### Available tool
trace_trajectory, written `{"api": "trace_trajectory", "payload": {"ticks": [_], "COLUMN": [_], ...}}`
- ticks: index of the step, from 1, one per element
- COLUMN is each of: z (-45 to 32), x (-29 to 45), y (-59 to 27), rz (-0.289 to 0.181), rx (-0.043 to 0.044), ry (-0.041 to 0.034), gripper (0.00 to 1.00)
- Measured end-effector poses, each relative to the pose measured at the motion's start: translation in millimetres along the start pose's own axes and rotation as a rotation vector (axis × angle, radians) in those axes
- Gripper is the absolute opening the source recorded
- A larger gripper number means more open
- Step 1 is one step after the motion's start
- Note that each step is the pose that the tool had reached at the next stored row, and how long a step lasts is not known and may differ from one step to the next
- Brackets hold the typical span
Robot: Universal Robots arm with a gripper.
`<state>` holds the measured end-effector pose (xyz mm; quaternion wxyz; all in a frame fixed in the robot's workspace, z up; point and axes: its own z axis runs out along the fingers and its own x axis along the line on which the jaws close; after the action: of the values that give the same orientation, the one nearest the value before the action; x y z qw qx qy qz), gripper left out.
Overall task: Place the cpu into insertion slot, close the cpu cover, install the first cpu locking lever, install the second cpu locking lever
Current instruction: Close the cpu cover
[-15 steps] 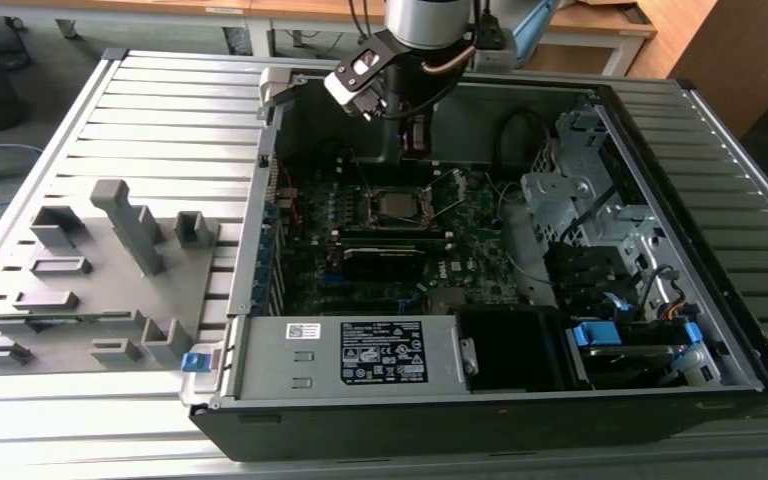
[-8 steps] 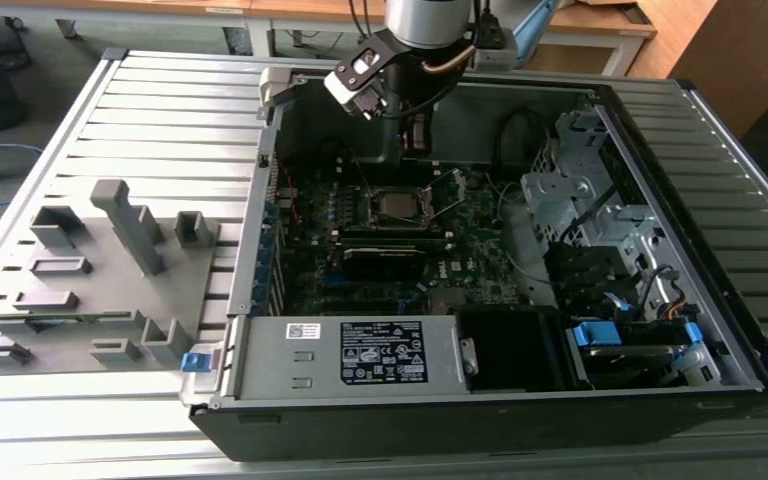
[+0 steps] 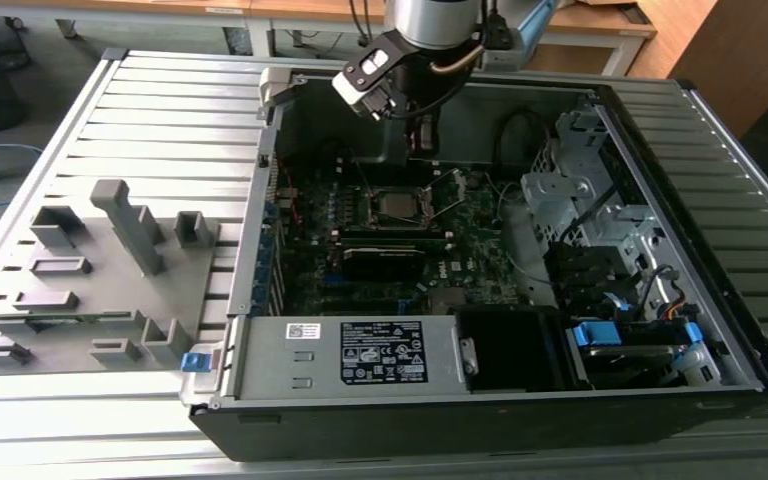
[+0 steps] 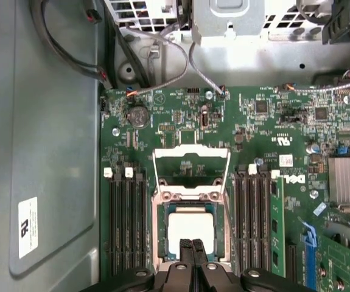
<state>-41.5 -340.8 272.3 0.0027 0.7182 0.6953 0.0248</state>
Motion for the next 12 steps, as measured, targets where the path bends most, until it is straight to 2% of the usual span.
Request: {"api": "trace_trajectory", "payload": {"ticks": [10, 12], "z": [1.5, 1.5], "x": [0.6, 0.6], "y": [20.2, 21.5], "rz": [0.000, 0.000], "rx": [0.0000, 0.0001], "ry": [0.0000, -0.0001], "gripper": [0.10, 0.10]}}
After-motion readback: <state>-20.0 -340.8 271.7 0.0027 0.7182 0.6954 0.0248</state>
